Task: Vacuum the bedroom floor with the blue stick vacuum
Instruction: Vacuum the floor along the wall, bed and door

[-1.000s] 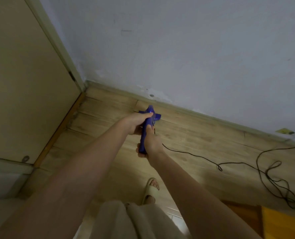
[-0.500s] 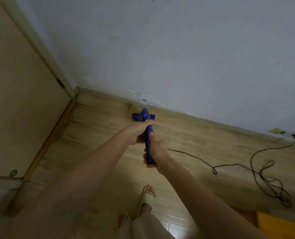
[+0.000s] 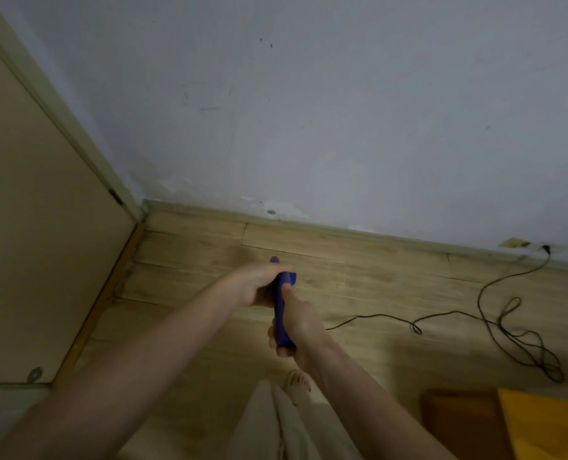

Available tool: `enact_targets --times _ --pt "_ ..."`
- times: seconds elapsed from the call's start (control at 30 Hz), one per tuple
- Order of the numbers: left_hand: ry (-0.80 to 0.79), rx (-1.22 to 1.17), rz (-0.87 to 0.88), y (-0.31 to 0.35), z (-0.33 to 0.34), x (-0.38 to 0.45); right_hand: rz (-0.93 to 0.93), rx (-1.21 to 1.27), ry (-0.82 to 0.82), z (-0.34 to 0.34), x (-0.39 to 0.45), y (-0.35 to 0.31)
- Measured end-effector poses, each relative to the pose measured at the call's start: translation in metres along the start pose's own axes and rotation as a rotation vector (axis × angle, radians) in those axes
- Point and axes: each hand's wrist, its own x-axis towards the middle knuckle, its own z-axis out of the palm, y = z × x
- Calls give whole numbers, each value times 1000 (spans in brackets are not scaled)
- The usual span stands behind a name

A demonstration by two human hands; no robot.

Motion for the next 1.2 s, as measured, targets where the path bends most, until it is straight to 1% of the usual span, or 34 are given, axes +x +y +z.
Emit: enact_targets --times 0.13,0.23,0.37,0.5,0.7,0.87,1.03,1.2 --pt "59 -77 43 10 -1 15 -34 -27 -3 -2 23 -12" --pt "80 -127 37 12 -1 25 -52 -76 -14 -2 39 -10" --pt "109 -97 39 14 0 42 -54 -147 -29 -8 59 -6" --pt "132 -145 52 19 6 63 -65 -175 -29 -19 80 -8" --pt "150 -154 48 22 23 81 -25 -200 -29 -39 99 -3" --pt "154 -144 52 20 22 72 2 -237 -27 -36 87 -5" --pt "136 -177 44 26 22 42 -28 -118 -59 -39 51 -20" --pt "122 -192 36 17 46 16 2 -218 -95 -71 13 -29"
